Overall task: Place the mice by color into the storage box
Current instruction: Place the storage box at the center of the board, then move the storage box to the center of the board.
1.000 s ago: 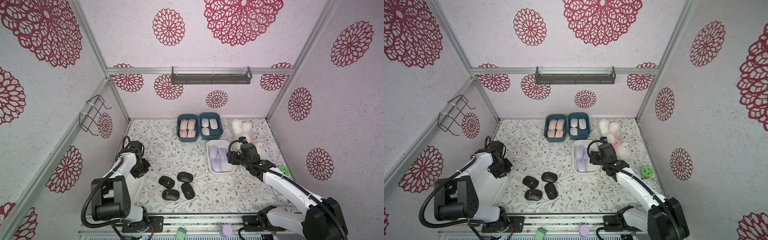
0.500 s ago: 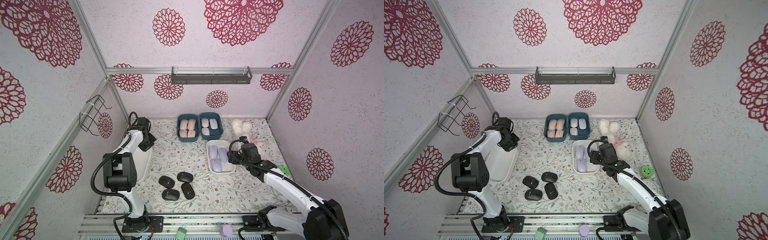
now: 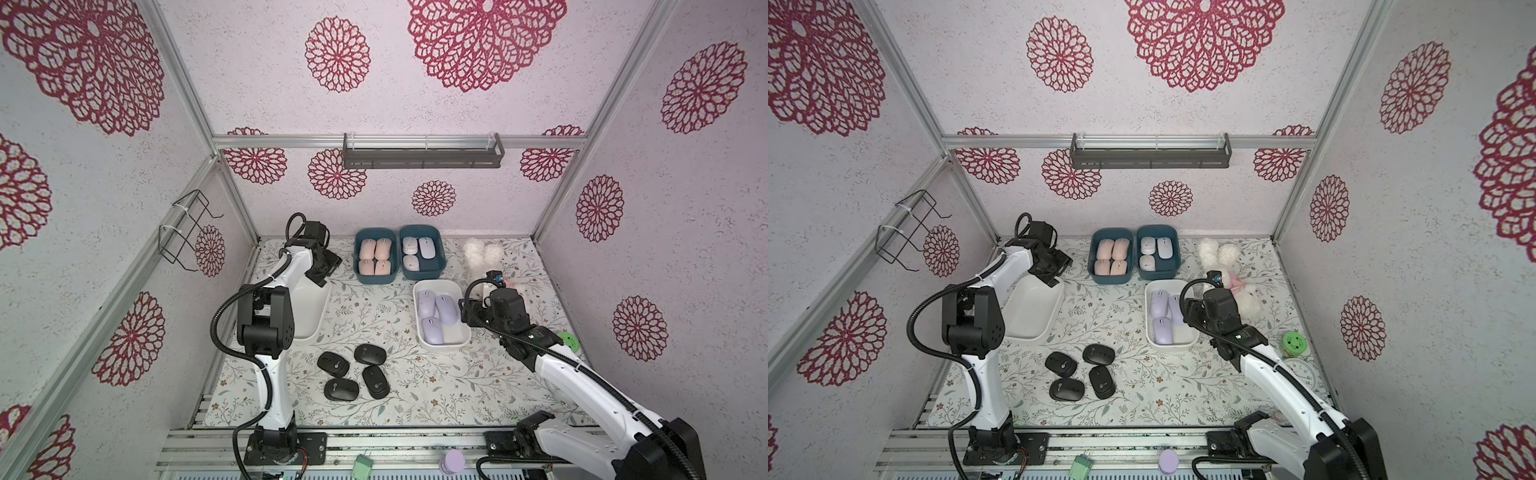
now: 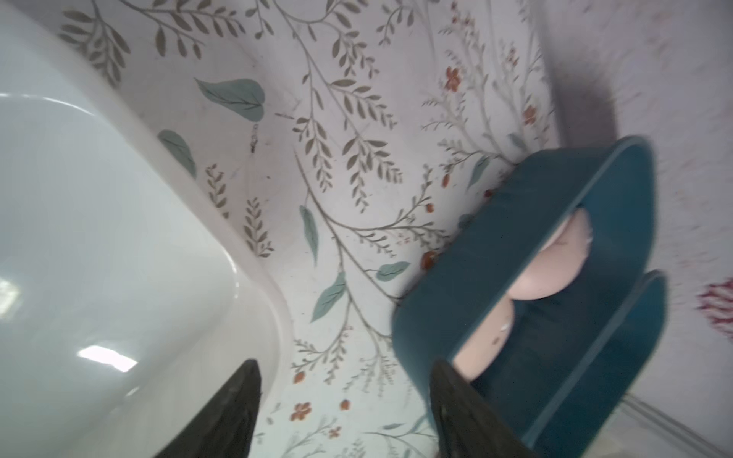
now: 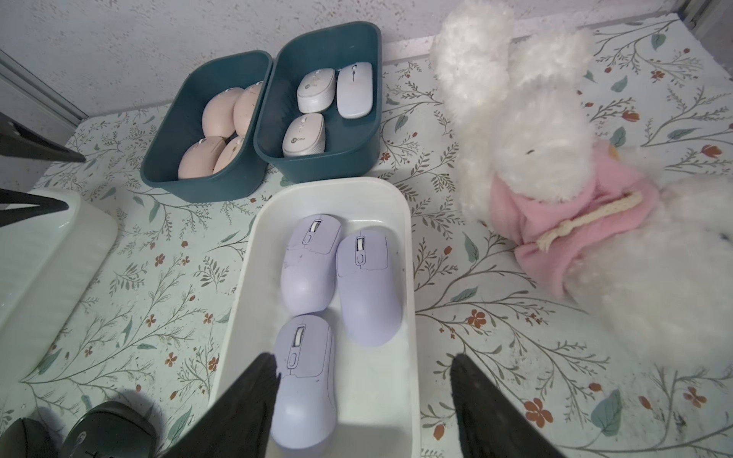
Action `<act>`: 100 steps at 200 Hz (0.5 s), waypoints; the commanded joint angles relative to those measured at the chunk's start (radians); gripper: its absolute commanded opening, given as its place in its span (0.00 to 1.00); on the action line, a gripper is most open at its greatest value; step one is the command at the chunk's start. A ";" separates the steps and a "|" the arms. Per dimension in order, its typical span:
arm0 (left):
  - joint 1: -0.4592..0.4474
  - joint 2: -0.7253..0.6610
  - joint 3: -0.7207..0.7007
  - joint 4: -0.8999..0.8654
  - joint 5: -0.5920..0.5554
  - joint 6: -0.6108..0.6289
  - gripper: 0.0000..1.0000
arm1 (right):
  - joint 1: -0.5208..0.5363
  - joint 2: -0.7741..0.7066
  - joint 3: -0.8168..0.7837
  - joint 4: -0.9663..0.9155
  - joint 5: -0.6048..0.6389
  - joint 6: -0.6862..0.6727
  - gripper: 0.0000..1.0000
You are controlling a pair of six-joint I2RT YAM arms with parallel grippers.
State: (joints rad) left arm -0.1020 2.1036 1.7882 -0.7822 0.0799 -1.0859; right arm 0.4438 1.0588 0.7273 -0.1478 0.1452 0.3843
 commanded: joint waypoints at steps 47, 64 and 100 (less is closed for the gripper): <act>0.314 -0.405 -0.257 -0.065 0.039 0.314 0.98 | 0.021 -0.020 0.024 0.012 -0.007 -0.015 0.73; 0.360 -0.391 -0.269 -0.122 -0.002 0.440 0.97 | 0.024 -0.016 0.028 0.016 -0.018 -0.017 0.74; 0.356 -0.311 -0.262 -0.179 0.006 0.575 0.97 | 0.027 -0.016 0.024 0.013 -0.023 -0.019 0.75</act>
State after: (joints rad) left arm 0.2951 1.7321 1.5517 -0.8917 0.0532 -0.6579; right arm 0.4656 1.0607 0.7273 -0.1474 0.1261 0.3832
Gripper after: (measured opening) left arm 0.969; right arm 0.749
